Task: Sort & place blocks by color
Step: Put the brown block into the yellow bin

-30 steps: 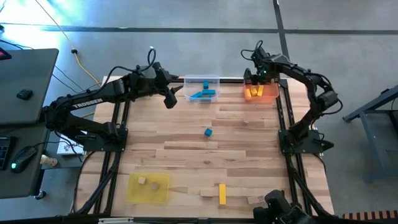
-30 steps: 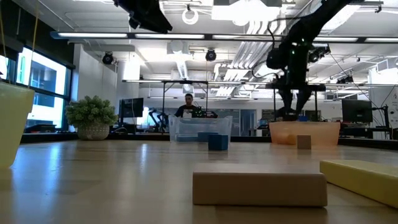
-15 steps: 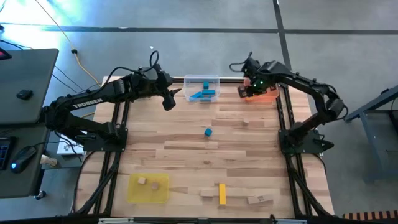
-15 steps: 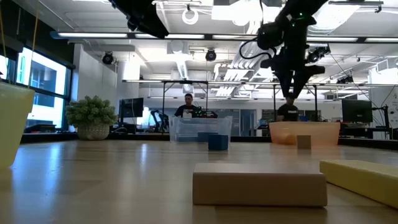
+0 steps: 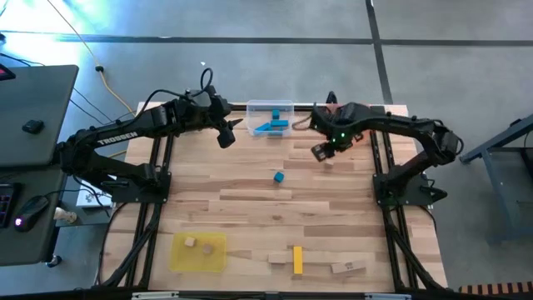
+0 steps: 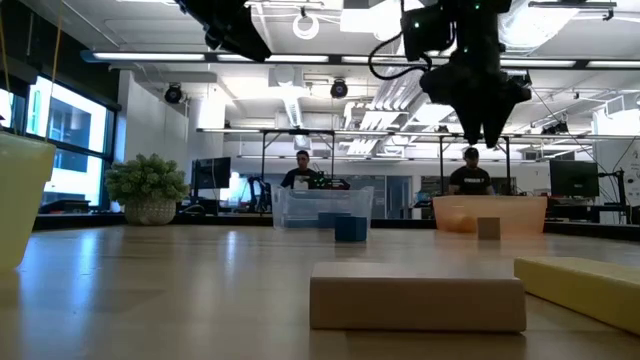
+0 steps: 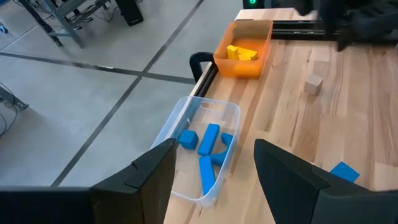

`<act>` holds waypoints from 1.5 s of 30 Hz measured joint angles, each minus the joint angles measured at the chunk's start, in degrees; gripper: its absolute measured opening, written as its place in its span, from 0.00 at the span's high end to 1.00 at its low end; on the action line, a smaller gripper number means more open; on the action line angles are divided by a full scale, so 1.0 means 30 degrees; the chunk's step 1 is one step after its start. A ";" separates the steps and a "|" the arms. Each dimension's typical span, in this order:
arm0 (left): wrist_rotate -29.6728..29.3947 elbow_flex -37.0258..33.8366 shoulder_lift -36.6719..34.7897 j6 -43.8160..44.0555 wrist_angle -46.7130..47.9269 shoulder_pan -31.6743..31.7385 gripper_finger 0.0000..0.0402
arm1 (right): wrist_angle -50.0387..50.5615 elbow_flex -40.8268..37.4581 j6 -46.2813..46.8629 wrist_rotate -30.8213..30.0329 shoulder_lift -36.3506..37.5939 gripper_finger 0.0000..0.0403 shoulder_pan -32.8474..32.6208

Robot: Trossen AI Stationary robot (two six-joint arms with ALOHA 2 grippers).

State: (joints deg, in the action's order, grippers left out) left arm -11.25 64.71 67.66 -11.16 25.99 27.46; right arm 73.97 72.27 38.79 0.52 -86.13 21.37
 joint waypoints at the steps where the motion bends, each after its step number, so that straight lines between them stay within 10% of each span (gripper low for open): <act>1: 0.0025 0.0000 0.0000 0.0000 -0.0004 0.0000 0.49 | 0.0159 0.0000 0.0319 0.0007 0.0000 0.54 -0.0508; 24: 0.0578 0.0000 0.0000 0.4639 0.1010 -0.0066 0.49 | 0.0614 -0.0007 0.2437 0.3658 -0.0007 0.45 -1.3664; 45: 0.3263 0.0000 0.0000 1.2135 0.1569 -0.3971 0.49 | -0.2312 -0.0015 0.2602 0.0351 -0.1128 0.45 -2.2848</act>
State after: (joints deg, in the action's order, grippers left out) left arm -1.46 64.71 67.66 25.25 30.70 15.55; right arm 67.03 72.23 46.60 1.57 -89.51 -47.18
